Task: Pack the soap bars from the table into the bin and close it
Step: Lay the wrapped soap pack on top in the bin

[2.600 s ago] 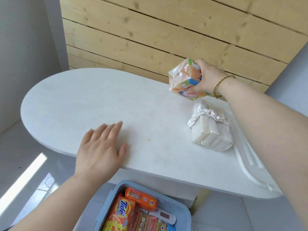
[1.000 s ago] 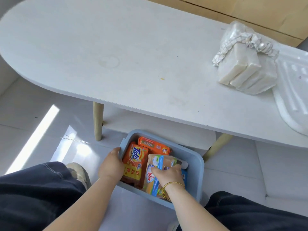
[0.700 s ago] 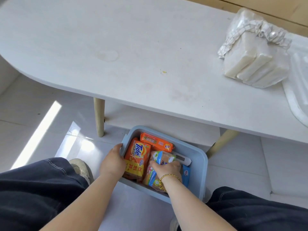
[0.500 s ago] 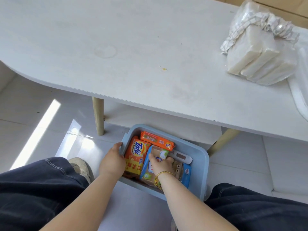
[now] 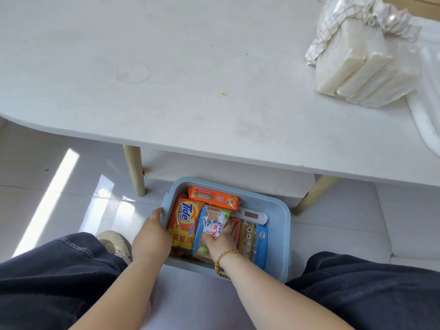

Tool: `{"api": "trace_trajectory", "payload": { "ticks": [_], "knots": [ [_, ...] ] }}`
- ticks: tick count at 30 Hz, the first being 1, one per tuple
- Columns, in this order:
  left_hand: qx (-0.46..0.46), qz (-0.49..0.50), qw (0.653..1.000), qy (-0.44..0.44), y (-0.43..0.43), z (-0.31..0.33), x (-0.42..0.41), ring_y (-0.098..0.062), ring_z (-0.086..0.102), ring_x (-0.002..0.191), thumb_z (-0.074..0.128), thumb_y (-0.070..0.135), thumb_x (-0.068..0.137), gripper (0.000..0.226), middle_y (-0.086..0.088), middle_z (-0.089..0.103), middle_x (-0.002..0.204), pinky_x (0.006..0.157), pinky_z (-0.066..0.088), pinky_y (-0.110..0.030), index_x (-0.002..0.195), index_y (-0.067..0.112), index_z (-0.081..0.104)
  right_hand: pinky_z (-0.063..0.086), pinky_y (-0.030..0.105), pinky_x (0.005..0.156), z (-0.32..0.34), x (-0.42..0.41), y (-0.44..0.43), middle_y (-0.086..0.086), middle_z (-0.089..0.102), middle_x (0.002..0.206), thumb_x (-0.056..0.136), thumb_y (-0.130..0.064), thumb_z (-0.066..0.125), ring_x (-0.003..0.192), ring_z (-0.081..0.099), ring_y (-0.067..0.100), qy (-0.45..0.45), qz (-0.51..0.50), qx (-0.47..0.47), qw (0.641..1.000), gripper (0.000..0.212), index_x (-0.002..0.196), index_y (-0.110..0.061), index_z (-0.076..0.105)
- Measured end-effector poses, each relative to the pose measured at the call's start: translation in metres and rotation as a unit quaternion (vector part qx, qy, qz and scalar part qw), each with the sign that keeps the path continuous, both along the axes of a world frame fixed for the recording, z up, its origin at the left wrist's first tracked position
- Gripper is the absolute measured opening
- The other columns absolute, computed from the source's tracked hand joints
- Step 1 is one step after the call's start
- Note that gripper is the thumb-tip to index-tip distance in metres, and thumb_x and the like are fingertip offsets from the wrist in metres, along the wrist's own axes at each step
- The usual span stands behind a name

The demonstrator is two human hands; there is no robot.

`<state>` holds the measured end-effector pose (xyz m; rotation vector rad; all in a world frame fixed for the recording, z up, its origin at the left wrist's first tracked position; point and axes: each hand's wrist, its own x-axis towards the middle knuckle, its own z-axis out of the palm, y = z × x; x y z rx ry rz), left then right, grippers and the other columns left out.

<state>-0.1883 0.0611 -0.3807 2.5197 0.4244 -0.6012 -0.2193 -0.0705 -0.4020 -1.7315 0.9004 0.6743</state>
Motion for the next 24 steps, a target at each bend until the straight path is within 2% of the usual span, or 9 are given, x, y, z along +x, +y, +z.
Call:
{"api": "trace_trajectory", "payload": {
  "ticks": [5, 9, 12, 14, 16, 20, 22, 24],
  "knots": [
    [-0.004, -0.007, 1.0, 0.005, 0.001, 0.003, -0.001, -0.036, 0.055, 0.107, 0.037, -0.003, 0.086, 0.053, -0.017, 0.053, 0.129, 0.072, 0.038, -0.034, 0.136, 0.014, 0.031, 0.042, 0.03, 0.094, 0.003, 0.002, -0.002, 0.008, 0.048, 0.133, 0.089, -0.021, 0.053, 0.118, 0.051, 0.024, 0.006, 0.013, 0.01, 1.0, 0.061, 0.138, -0.013, 0.017],
    [-0.003, -0.037, 0.999, 0.029, 0.003, 0.008, -0.001, -0.032, 0.051, 0.114, 0.034, -0.001, 0.087, 0.057, -0.012, 0.044, 0.137, 0.086, 0.044, -0.04, 0.14, 0.017, 0.023, 0.042, 0.029, 0.092, 0.007, -0.002, -0.006, 0.006, 0.051, 0.132, 0.089, -0.026, 0.054, 0.118, 0.052, 0.023, 0.001, 0.055, -0.005, 0.998, 0.058, 0.137, -0.014, 0.023],
    [0.01, -0.067, 0.996, 0.052, 0.005, 0.017, -0.004, -0.031, 0.043, 0.123, 0.034, 0.007, 0.091, 0.056, -0.01, 0.032, 0.145, 0.096, 0.042, -0.043, 0.142, 0.02, 0.018, 0.042, 0.029, 0.093, 0.023, -0.008, -0.011, 0.004, 0.051, 0.133, 0.088, -0.035, 0.052, 0.118, 0.052, 0.023, -0.009, 0.084, -0.035, 0.996, 0.056, 0.135, -0.015, 0.029],
    [0.005, -0.079, 0.996, 0.037, 0.001, 0.029, -0.009, -0.03, 0.042, 0.123, 0.035, 0.014, 0.093, 0.051, -0.01, 0.034, 0.143, 0.097, 0.043, -0.042, 0.141, 0.019, 0.02, 0.042, 0.031, 0.097, 0.041, -0.009, -0.016, 0.004, 0.048, 0.136, 0.087, -0.04, 0.051, 0.122, 0.049, 0.024, -0.014, 0.126, -0.092, 0.988, 0.056, 0.134, -0.016, 0.031],
    [-0.005, -0.088, 0.996, -0.02, -0.005, 0.046, -0.01, -0.029, 0.046, 0.12, 0.039, 0.016, 0.092, 0.049, -0.008, 0.04, 0.14, 0.093, 0.044, -0.04, 0.139, 0.018, 0.026, 0.041, 0.032, 0.1, 0.061, -0.007, -0.022, 0.005, 0.046, 0.139, 0.088, -0.039, 0.05, 0.124, 0.047, 0.024, -0.032, 0.169, -0.143, 0.975, 0.053, 0.134, -0.015, 0.035],
    [-0.06, -0.102, 0.977, -0.178, -0.02, 0.094, -0.014, -0.028, 0.05, 0.118, 0.046, 0.011, 0.089, 0.044, -0.005, 0.049, 0.137, 0.09, 0.045, -0.037, 0.132, 0.016, 0.041, 0.039, 0.027, 0.098, 0.125, -0.008, -0.035, 0.005, 0.051, 0.132, 0.09, -0.032, 0.049, 0.121, 0.049, 0.021, -0.122, 0.2, -0.171, 0.957, 0.044, 0.129, -0.014, 0.044],
    [-0.08, -0.133, 0.952, -0.265, -0.027, 0.119, -0.023, -0.027, 0.055, 0.113, 0.049, 0.003, 0.086, 0.04, -0.007, 0.058, 0.127, 0.086, 0.048, -0.035, 0.124, 0.013, 0.052, 0.04, 0.023, 0.09, 0.164, -0.014, -0.043, 0.0, 0.058, 0.12, 0.089, -0.032, 0.049, 0.111, 0.054, 0.016, -0.182, 0.213, -0.176, 0.944, 0.038, 0.124, -0.016, 0.049],
    [-0.081, -0.206, 0.907, -0.36, -0.037, 0.146, -0.036, -0.023, 0.068, 0.091, 0.056, -0.005, 0.076, 0.033, -0.006, 0.071, 0.101, 0.067, 0.054, -0.028, 0.104, 0.011, 0.066, 0.04, 0.021, 0.079, 0.204, -0.019, -0.057, -0.007, 0.061, 0.095, 0.087, -0.032, 0.053, 0.09, 0.056, 0.01, -0.261, 0.214, -0.187, 0.923, 0.018, 0.102, -0.023, 0.059]
  ]
}}
